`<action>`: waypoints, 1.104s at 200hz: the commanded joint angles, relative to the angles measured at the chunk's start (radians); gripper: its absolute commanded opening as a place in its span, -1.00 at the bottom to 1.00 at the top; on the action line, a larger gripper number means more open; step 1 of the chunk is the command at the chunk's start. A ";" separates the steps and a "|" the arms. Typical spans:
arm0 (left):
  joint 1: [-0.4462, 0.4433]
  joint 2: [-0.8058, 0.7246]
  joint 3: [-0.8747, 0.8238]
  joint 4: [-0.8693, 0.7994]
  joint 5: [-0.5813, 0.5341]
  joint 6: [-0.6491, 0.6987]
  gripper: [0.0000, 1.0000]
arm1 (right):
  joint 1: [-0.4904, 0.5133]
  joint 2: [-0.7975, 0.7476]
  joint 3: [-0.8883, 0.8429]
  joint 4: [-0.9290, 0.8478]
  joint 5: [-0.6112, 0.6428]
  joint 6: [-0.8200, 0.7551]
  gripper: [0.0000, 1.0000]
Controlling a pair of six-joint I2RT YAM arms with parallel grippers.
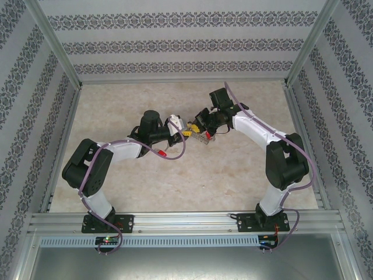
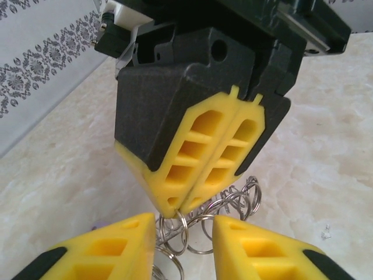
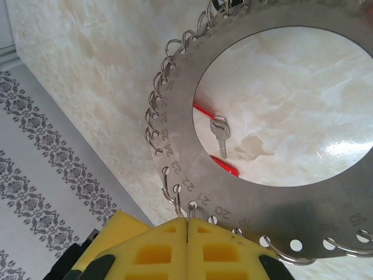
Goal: Put the keys on the keyring
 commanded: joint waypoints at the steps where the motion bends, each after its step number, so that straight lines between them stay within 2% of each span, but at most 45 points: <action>1: -0.007 0.002 0.031 -0.034 -0.022 0.036 -0.43 | 0.006 -0.048 0.017 0.004 0.014 0.041 -1.00; 16: -0.007 0.007 0.039 -0.051 -0.027 0.040 -0.42 | 0.008 -0.054 0.003 0.019 0.014 0.071 -1.00; 36: -0.007 0.015 0.047 -0.061 -0.027 0.038 -0.28 | 0.014 -0.062 -0.006 0.029 0.019 0.096 -1.00; 54: -0.008 0.015 0.048 -0.045 -0.023 0.031 -0.28 | 0.022 -0.067 -0.006 0.032 0.026 0.112 -1.00; 111: -0.008 0.017 0.064 -0.068 -0.047 0.048 -0.62 | 0.039 -0.081 -0.004 0.041 0.044 0.141 -1.00; 134: -0.008 0.007 0.059 -0.084 -0.056 0.063 -1.00 | 0.039 -0.095 -0.015 0.042 0.052 0.148 -1.00; 164: -0.006 -0.019 0.029 -0.050 -0.080 0.072 -1.00 | 0.028 -0.138 -0.059 0.041 0.091 0.130 -1.00; 173: 0.001 -0.029 0.028 -0.037 -0.079 0.044 -1.00 | 0.012 -0.160 -0.093 0.070 0.094 0.128 -0.88; 198: 0.029 -0.052 0.074 -0.065 0.022 -0.013 -1.00 | -0.042 -0.222 -0.140 0.127 0.079 0.066 -0.50; 221: 0.030 -0.073 0.110 -0.100 0.054 -0.001 -1.00 | -0.083 -0.278 -0.126 0.090 0.097 -0.086 -0.43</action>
